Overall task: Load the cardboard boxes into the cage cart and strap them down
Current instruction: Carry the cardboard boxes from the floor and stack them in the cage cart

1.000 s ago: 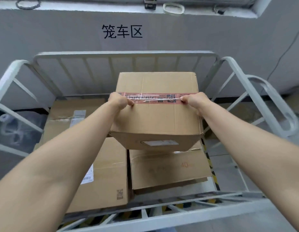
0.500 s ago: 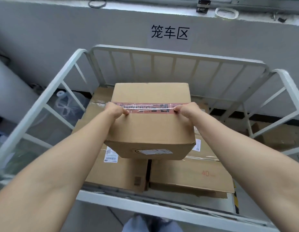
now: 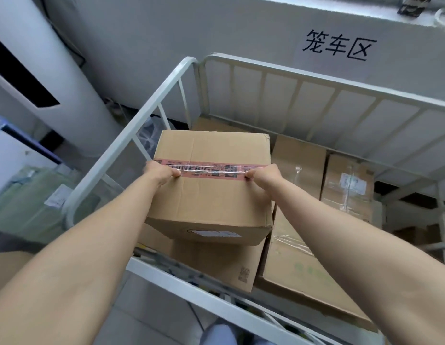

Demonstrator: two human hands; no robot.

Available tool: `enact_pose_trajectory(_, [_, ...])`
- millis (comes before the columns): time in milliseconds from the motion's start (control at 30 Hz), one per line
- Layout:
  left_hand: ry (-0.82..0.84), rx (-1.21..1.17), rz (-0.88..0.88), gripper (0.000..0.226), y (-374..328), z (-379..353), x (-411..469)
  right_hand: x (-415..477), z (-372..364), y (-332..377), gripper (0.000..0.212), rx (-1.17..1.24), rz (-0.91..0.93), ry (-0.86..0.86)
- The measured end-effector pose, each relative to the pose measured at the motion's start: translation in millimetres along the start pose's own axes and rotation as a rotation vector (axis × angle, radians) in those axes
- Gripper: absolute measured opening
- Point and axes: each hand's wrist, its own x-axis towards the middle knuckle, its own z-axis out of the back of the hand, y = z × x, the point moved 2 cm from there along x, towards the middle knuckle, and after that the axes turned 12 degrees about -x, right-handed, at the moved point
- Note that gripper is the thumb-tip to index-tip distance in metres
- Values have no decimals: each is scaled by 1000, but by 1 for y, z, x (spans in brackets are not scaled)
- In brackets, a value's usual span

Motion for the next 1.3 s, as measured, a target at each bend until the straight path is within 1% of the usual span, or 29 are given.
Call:
enact_pose_trajectory(67, [-19, 30, 23, 87, 10, 7, 22, 2, -17, 5, 67, -4, -14, 1])
enact_pose_trajectory(100, [-34, 56, 35, 90, 16, 9, 31, 3, -25, 6, 69, -4, -18, 2])
enact_pose_trajectory(167, [-53, 119, 49, 88, 23, 15, 42, 1, -39, 7, 71, -7, -38, 40])
enact_pose_trajectory(233, [-44, 159, 60, 85, 27, 19, 44, 2, -50, 3, 68, -8, -70, 92])
enact_pose_trajectory(300, [-30, 172, 65, 82, 30, 22, 45, 4, -55, -2, 61, -19, -102, 141])
enact_pose_trajectory(367, [-29, 202, 61, 81, 27, 22, 42, 3, -53, -2, 48, -60, -93, 169])
enact_pose_trajectory(433, [-53, 298, 33, 81, 18, 18, 35, 3, -45, 1, 35, -118, -65, 204])
enact_pose_trajectory(500, [-96, 421, -45, 79, -1, 8, 25, 3, -32, 3, 30, -181, -35, 211])
enact_pose_trajectory(567, [-112, 453, -141, 75, -22, -13, 14, 0, -13, 6, 25, -204, 7, 179])
enact_pose_trajectory(633, [-54, 442, -246, 71, -45, -43, -3, -2, 13, 5, 21, -191, 34, 136])
enact_pose_trajectory(733, [127, 417, -397, 65, -78, -104, -37, -5, 63, -9, 22, -185, 55, 62])
enact_pose_trajectory(800, [256, 385, -478, 64, -94, -148, -65, -2, 101, -29, 25, -150, 40, 22])
enact_pose_trajectory(933, [480, 356, -580, 65, -113, -238, -121, 13, 181, -86, 28, -91, 2, -109])
enact_pose_trajectory(967, [521, 356, -588, 65, -114, -261, -134, 18, 200, -102, 30, -84, -14, -142])
enact_pose_trajectory(1033, [581, 363, -580, 66, -113, -306, -155, 29, 235, -136, 44, -59, -46, -189])
enact_pose_trajectory(1067, [606, 367, -566, 66, -110, -329, -164, 35, 251, -153, 47, -63, -58, -199])
enact_pose_trajectory(1200, [657, 364, -502, 65, -94, -410, -182, 69, 294, -207, 42, -105, -92, -215])
enact_pose_trajectory(1300, [658, 383, -462, 63, -78, -456, -177, 102, 308, -237, 52, -100, -105, -219])
